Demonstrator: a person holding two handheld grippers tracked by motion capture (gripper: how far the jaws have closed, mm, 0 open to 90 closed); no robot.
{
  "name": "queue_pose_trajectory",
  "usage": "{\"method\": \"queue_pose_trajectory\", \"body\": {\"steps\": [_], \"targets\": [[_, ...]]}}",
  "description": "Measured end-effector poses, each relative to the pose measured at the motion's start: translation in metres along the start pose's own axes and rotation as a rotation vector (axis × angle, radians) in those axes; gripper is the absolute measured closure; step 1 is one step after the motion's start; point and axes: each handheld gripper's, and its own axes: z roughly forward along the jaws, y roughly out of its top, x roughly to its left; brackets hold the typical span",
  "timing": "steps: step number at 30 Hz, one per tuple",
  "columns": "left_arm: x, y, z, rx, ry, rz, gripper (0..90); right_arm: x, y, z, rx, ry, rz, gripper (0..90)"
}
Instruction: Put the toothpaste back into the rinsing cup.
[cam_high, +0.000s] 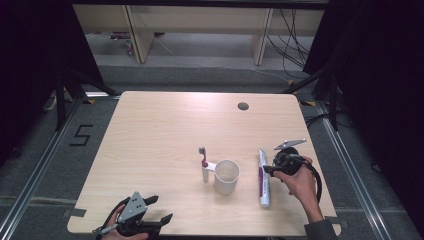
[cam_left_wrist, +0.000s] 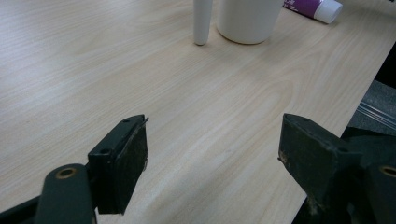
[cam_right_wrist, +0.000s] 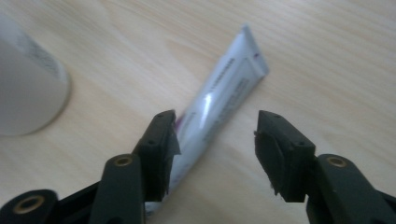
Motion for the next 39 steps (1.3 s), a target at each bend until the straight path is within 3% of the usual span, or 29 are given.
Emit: {"method": "queue_pose_trajectory", "body": {"steps": [1, 4, 5, 8, 9, 11, 12, 13, 14, 15, 16, 17, 18, 22, 23, 28, 29, 33, 34, 35, 36, 37, 39], "targets": [[0.0, 0.0, 0.0, 0.0, 0.002, -0.004, 23.5, 0.002, -0.001, 0.001, -0.014, 0.005, 0.004, 45.9], [-0.001, -0.001, -0.001, 0.001, -0.001, -0.001, 23.5, 0.004, -0.001, 0.002, 0.035, 0.017, 0.0, 42.9], [0.0, 0.0, -0.001, 0.0, 0.01, 0.001, 23.5, 0.009, -0.001, 0.005, 0.055, 0.02, 0.025, 41.2], [0.0, 0.0, -0.001, -0.004, 0.012, -0.005, 23.5, 0.01, -0.001, 0.007, 0.08, 0.019, 0.004, 39.4], [0.0, 0.0, -0.002, -0.001, 0.011, 0.0, 23.5, 0.014, 0.0, 0.009, 0.11, 0.017, 0.037, 39.3], [0.0, 0.0, -0.001, -0.005, 0.01, -0.005, 23.5, 0.013, 0.001, 0.01, 0.118, 0.015, 0.02, 39.4], [-0.001, 0.0, -0.001, -0.011, 0.005, -0.008, 23.5, 0.016, 0.003, 0.014, 0.14, -0.004, 0.056, 40.5], [0.0, 0.0, -0.002, 0.005, 0.009, 0.011, 23.5, 0.016, 0.003, 0.014, 0.14, -0.004, 0.056, 40.5], [-0.002, 0.0, -0.001, -0.01, 0.001, -0.006, 23.5, 0.016, 0.004, 0.017, 0.17, 0.016, 0.037, 41.6], [-0.001, 0.0, -0.001, -0.009, 0.002, -0.005, 23.5, 0.013, 0.004, 0.019, 0.156, 0.024, -0.014, 41.1], [-0.001, 0.0, -0.001, -0.011, 0.004, -0.006, 23.5, 0.016, 0.005, 0.019, 0.182, 0.025, 0.024, 41.2], [-0.001, 0.0, -0.001, -0.01, 0.005, -0.005, 23.5, 0.016, 0.005, 0.019, 0.182, 0.025, 0.024, 41.2], [-0.001, 0.0, -0.001, -0.009, 0.005, -0.003, 23.5, 0.013, 0.006, 0.021, 0.181, 0.017, -0.009, 41.5], [-0.001, 0.001, -0.001, -0.011, 0.004, -0.005, 23.5, 0.01, 0.008, 0.026, 0.207, 0.002, 0.011, 43.1], [0.0, 0.0, -0.001, 0.003, 0.005, 0.009, 23.5, 0.012, 0.008, 0.027, 0.212, 0.008, 0.039, 42.9], [-0.001, 0.001, -0.001, -0.009, 0.008, -0.006, 23.5, 0.009, 0.013, 0.029, 0.238, 0.005, 0.014, 44.6], [-0.001, 0.0, -0.002, -0.006, 0.007, -0.003, 23.5, 0.009, 0.016, 0.029, 0.259, -0.001, 0.023, 46.2], [0.0, 0.001, -0.002, -0.001, 0.008, 0.006, 23.5, 0.009, 0.019, 0.029, 0.261, 0.015, 0.004, 48.1], [0.0, 0.001, -0.001, -0.006, 0.005, 0.002, 23.5, 0.011, 0.019, 0.03, 0.286, 0.007, 0.047, 48.5], [-0.001, 0.0, -0.001, -0.007, 0.004, -0.001, 23.5, 0.009, 0.019, 0.031, 0.274, 0.009, 0.013, 49.1], [0.0, 0.0, -0.002, -0.004, 0.004, 0.003, 23.5, 0.01, 0.021, 0.029, 0.324, 0.004, 0.037, 51.7], [0.0, 0.001, -0.002, -0.007, 0.004, 0.0, 23.5, 0.01, 0.021, 0.029, 0.324, 0.004, 0.037, 51.7], [-0.001, 0.0, -0.002, -0.006, 0.007, 0.0, 23.5, 0.009, 0.021, 0.031, 0.306, 0.022, -0.009, 54.2]]}}
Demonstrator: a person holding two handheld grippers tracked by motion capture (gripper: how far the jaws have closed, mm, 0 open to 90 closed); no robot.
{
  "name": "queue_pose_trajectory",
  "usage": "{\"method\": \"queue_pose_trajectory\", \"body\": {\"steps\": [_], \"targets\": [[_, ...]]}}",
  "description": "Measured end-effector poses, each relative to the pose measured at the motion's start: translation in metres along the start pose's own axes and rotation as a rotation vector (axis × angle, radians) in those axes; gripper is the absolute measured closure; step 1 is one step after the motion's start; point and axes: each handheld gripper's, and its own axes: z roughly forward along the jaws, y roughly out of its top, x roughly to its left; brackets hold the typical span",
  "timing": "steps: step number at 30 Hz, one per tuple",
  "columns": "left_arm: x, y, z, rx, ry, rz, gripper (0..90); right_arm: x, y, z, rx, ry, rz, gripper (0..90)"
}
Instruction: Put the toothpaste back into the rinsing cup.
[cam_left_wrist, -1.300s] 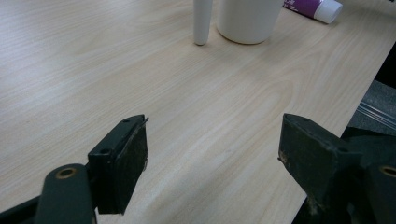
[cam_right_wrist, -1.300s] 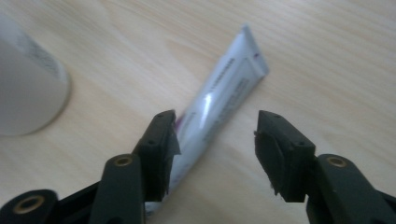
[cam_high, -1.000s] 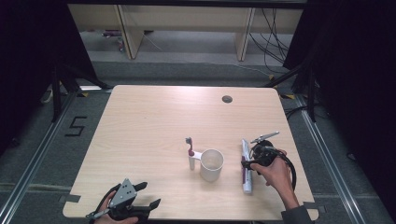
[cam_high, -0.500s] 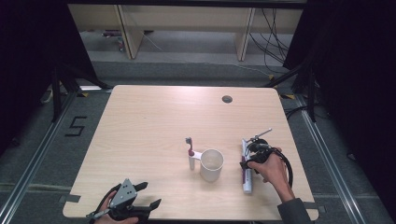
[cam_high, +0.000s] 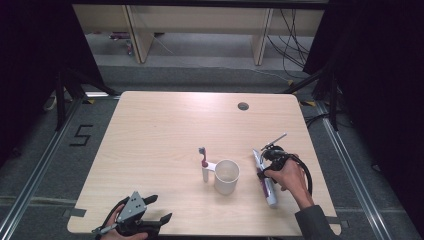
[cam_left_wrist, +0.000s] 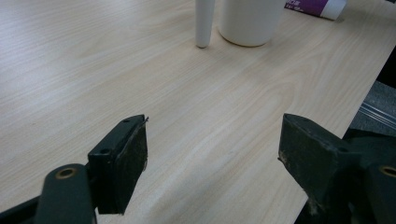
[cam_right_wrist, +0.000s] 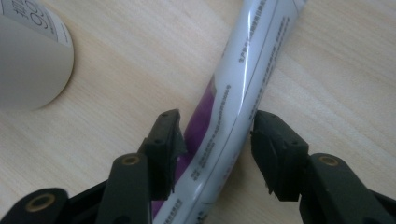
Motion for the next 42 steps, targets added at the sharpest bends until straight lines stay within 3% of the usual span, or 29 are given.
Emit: {"method": "queue_pose_trajectory", "body": {"steps": [3, 4, 5, 7, 9, 11, 12, 13, 16, 20, 21, 23, 28, 31, 37, 39, 42], "targets": [[0.0, 0.0, 0.0, 0.001, -0.001, 0.003, 23.5, 0.0, 0.0, 0.0, 0.037, -0.005, -0.003, 56.1], [0.0, 0.0, 0.001, 0.002, -0.006, 0.002, 23.5, -0.004, 0.001, 0.003, 0.012, 0.009, -0.065, 57.8], [-0.001, 0.0, 0.001, 0.004, -0.002, 0.0, 23.5, -0.004, 0.001, 0.004, 0.02, 0.029, -0.074, 58.4], [-0.001, 0.0, 0.0, 0.007, -0.002, 0.003, 23.5, -0.003, 0.001, 0.005, 0.039, 0.022, -0.051, 60.9], [-0.001, 0.0, 0.001, 0.004, -0.004, 0.003, 23.5, -0.003, 0.0, 0.005, 0.038, 0.017, -0.067, 61.8], [-0.001, -0.001, 0.002, -0.007, -0.005, -0.005, 23.5, 0.0, 0.001, 0.003, 0.07, 0.017, -0.038, 62.8], [-0.001, 0.0, 0.001, -0.003, -0.004, -0.006, 23.5, -0.001, 0.002, 0.004, 0.064, 0.024, -0.083, 63.8], [0.0, 0.0, 0.001, 0.01, -0.003, 0.011, 23.5, 0.0, 0.003, 0.004, 0.076, 0.02, -0.076, 64.3], [-0.001, 0.0, 0.001, 0.0, -0.006, -0.004, 23.5, 0.001, 0.005, 0.002, 0.08, 0.027, -0.097, 68.0], [-0.001, 0.0, 0.002, 0.008, -0.004, 0.01, 23.5, 0.003, 0.007, -0.001, 0.087, 0.058, -0.111, 74.6], [-0.002, 0.0, 0.001, -0.002, -0.006, -0.002, 23.5, 0.005, 0.008, 0.0, 0.109, 0.051, -0.13, 74.9], [-0.002, 0.0, 0.001, 0.0, -0.001, 0.0, 23.5, 0.006, 0.009, 0.0, 0.12, 0.048, -0.117, 74.9], [-0.001, 0.0, 0.002, 0.003, -0.004, 0.005, 23.6, 0.007, 0.011, 0.002, 0.137, 0.048, -0.146, 75.0], [-0.002, -0.001, 0.002, 0.003, -0.01, 0.005, 23.6, 0.01, 0.013, 0.004, 0.173, 0.044, -0.125, 75.1], [-0.002, -0.001, 0.003, 0.005, -0.01, 0.007, 23.6, 0.01, 0.015, 0.007, 0.192, 0.039, -0.125, 75.1], [-0.002, -0.001, 0.004, 0.002, -0.013, 0.0, 23.6, 0.008, 0.015, 0.008, 0.19, 0.048, -0.151, 75.2], [-0.002, -0.002, 0.003, 0.006, -0.012, 0.007, 23.6, 0.01, 0.014, 0.009, 0.198, 0.043, -0.133, 75.2]]}}
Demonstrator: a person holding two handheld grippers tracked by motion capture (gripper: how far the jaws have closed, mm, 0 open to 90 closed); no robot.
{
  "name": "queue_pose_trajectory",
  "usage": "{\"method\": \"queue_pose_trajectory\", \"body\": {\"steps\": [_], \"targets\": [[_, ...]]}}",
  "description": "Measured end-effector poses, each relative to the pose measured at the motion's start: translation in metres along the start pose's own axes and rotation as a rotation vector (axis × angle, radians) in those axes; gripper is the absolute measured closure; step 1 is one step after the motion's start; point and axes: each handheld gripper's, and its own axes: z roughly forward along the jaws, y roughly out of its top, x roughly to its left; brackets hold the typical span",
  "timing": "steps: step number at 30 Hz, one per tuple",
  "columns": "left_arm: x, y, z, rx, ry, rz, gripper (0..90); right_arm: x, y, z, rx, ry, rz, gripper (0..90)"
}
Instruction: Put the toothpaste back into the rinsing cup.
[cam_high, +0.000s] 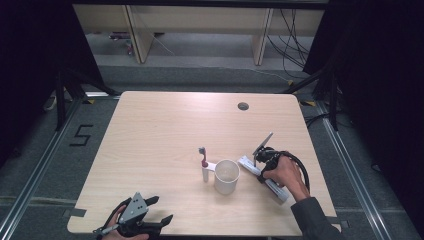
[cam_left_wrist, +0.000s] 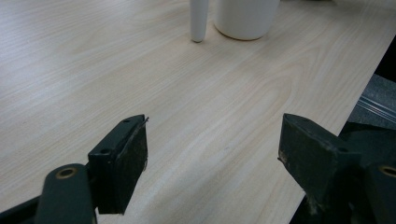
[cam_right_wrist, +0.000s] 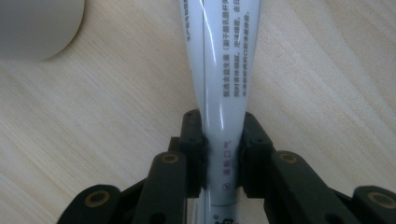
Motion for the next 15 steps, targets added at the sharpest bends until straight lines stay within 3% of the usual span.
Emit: {"method": "queue_pose_trajectory", "body": {"steps": [3, 4, 5, 10, 11, 12, 13, 15], "targets": [[0.0017, 0.0001, -0.0013, 0.029, 0.011, 0.028, 23.6, 0.0004, 0.0009, 0.001, 0.006, -0.005, -0.009, 75.3], [0.0017, 0.0001, -0.0013, 0.029, 0.011, 0.028, 23.6, 0.0004, 0.0009, 0.001, 0.006, -0.005, -0.009, 75.3], [-0.0004, 0.0, -0.0002, 0.009, 0.001, 0.001, 23.6, -0.0001, 0.0009, 0.001, 0.004, -0.018, -0.025, 75.3], [-0.0008, -0.0007, 0.0008, 0.014, -0.008, 0.004, 23.5, 0.0019, 0.0033, 0.0007, 0.034, -0.025, -0.02, 75.5], [-0.0007, -0.0003, 0.0008, 0.012, -0.005, 0.003, 23.5, 0.0039, 0.0043, 0.0007, 0.05, -0.026, 0.001, 75.5], [-0.0004, 0.0001, 0.0011, 0.009, -0.004, 0.004, 23.5, 0.0022, 0.0048, 0.0012, 0.041, -0.029, -0.038, 75.5], [-0.0004, -0.0001, 0.0011, 0.009, -0.004, 0.004, 23.5, 0.0049, 0.0052, 0.0008, 0.056, -0.034, -0.013, 75.6], [-0.0009, -0.0007, 0.0001, 0.015, -0.003, 0.001, 23.5, 0.005, 0.0051, 0.0008, 0.059, -0.037, -0.035, 75.6]]}}
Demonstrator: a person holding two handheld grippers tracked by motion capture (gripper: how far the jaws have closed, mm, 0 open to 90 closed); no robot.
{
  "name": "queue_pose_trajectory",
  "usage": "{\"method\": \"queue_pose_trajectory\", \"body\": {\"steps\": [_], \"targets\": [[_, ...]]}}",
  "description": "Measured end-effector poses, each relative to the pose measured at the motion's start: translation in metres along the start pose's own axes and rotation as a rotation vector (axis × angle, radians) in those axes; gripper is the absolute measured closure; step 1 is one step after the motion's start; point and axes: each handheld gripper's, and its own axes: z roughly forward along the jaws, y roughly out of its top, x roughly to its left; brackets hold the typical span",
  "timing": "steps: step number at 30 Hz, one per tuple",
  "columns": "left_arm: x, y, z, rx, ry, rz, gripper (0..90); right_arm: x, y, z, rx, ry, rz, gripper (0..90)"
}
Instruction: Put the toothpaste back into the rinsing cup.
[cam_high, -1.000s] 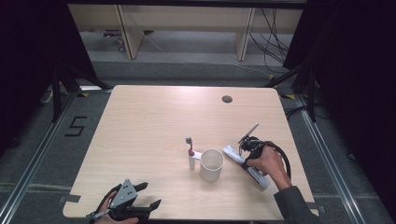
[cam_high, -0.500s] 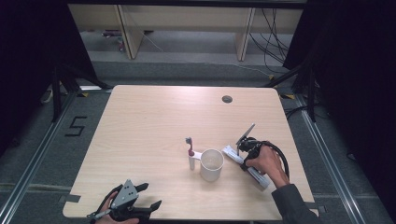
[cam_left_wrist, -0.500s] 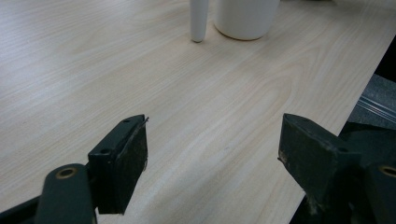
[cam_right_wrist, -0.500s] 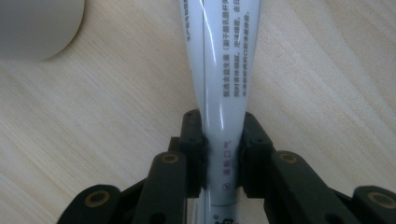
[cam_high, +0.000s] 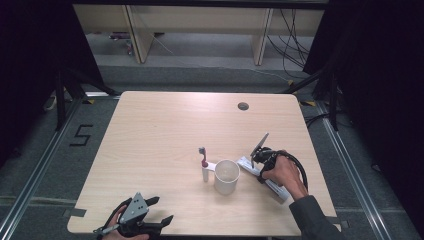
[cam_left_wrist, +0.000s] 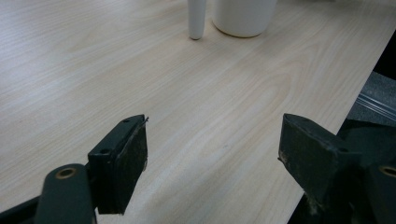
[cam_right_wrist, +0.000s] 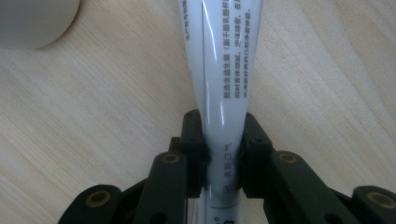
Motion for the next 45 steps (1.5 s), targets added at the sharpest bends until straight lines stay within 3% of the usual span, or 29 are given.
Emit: {"method": "queue_pose_trajectory", "body": {"steps": [1, 2, 5, 6, 9, 10, 13, 15, 16, 17, 21, 22, 26, 27, 29, 30, 31, 33, 35, 36, 38, 40, 42, 43, 45], "targets": [[0.0, 0.0, 0.0, -0.002, -0.002, 0.001, 23.5, 0.0, 0.0, 0.001, -0.002, -0.005, -0.009, 75.7], [0.0, 0.001, 0.0, -0.005, -0.003, 0.007, 23.4, 0.003, 0.001, -0.001, 0.009, -0.009, 0.018, 75.7], [-0.001, 0.001, 0.001, -0.005, -0.008, 0.005, 23.4, 0.004, 0.002, 0.0, 0.016, -0.023, -0.004, 75.8], [-0.001, 0.001, 0.001, -0.002, -0.008, 0.01, 23.4, 0.001, 0.002, 0.002, -0.005, -0.033, -0.055, 76.0], [-0.001, 0.001, 0.001, 0.001, -0.007, 0.014, 23.4, 0.004, 0.0, 0.0, 0.003, -0.029, -0.018, 76.1], [0.001, 0.001, 0.0, 0.004, -0.008, 0.021, 23.4, 0.001, -0.001, 0.001, -0.016, -0.037, -0.068, 76.1], [0.001, 0.001, 0.0, -0.001, 0.0, 0.015, 23.4, -0.001, -0.003, 0.001, -0.03, -0.036, -0.081, 76.2], [0.0, 0.001, 0.001, -0.009, -0.002, 0.009, 23.4, -0.002, -0.005, -0.002, -0.052, -0.023, -0.056, 76.3], [0.001, 0.002, 0.0, -0.005, -0.005, 0.012, 23.4, -0.004, -0.007, -0.004, -0.068, -0.029, -0.077, 76.4], [0.001, 0.002, 0.001, -0.015, -0.004, 0.006, 23.4, -0.004, -0.01, -0.012, -0.121, -0.02, -0.072, 76.4], [0.001, 0.002, 0.0, -0.007, 0.0, 0.003, 23.4, -0.005, -0.016, -0.022, -0.174, -0.017, -0.085, 76.5], [0.001, 0.002, 0.0, 0.001, 0.0, 0.014, 23.5, -0.007, -0.02, -0.028, -0.214, -0.008, -0.073, 76.5], [0.001, 0.001, 0.0, -0.006, 0.0, 0.001, 23.4, -0.011, -0.026, -0.037, -0.271, -0.008, -0.054, 76.5], [0.002, 0.002, 0.0, 0.001, 0.002, 0.011, 23.4, -0.012, -0.032, -0.044, -0.312, 0.017, -0.012, 76.5], [0.002, 0.001, 0.0, -0.003, 0.0, 0.005, 23.5, -0.014, -0.034, -0.046, -0.331, 0.015, -0.014, 76.5], [0.002, 0.001, 0.0, -0.004, -0.002, 0.003, 23.5, -0.014, -0.038, -0.052, -0.367, 0.022, 0.026, 76.5], [0.002, 0.001, 0.0, -0.004, -0.002, 0.003, 23.5, -0.014, -0.038, -0.052, -0.367, 0.022, 0.026, 76.5], [0.003, 0.001, 0.001, -0.003, 0.0, 0.006, 23.5, -0.018, -0.041, -0.059, -0.433, -0.005, 0.025, 76.5], [0.004, 0.001, 0.0, 0.013, 0.007, 0.021, 23.5, -0.018, -0.041, -0.06, -0.453, -0.001, 0.036, 76.5], [0.002, 0.001, 0.001, -0.008, -0.001, -0.002, 23.5, -0.018, -0.042, -0.062, -0.482, 0.006, 0.029, 76.5], [0.003, 0.001, 0.001, -0.011, 0.002, -0.002, 23.5, -0.017, -0.043, -0.065, -0.521, 0.02, 0.034, 76.5], [0.003, 0.001, 0.0, -0.001, 0.001, 0.002, 23.4, -0.016, -0.046, -0.068, -0.575, 0.045, 0.004, 76.4], [0.004, 0.001, 0.0, -0.012, -0.007, -0.018, 23.3, -0.015, -0.047, -0.069, -0.588, 0.051, -0.001, 76.4], [0.005, 0.001, -0.001, -0.009, -0.006, -0.02, 23.1, -0.014, -0.048, -0.068, -0.635, 0.052, -0.004, 76.4], [0.005, 0.001, 0.0, -0.015, -0.002, -0.029, 22.7, -0.015, -0.05, -0.071, -0.653, 0.048, -0.023, 76.4]]}}
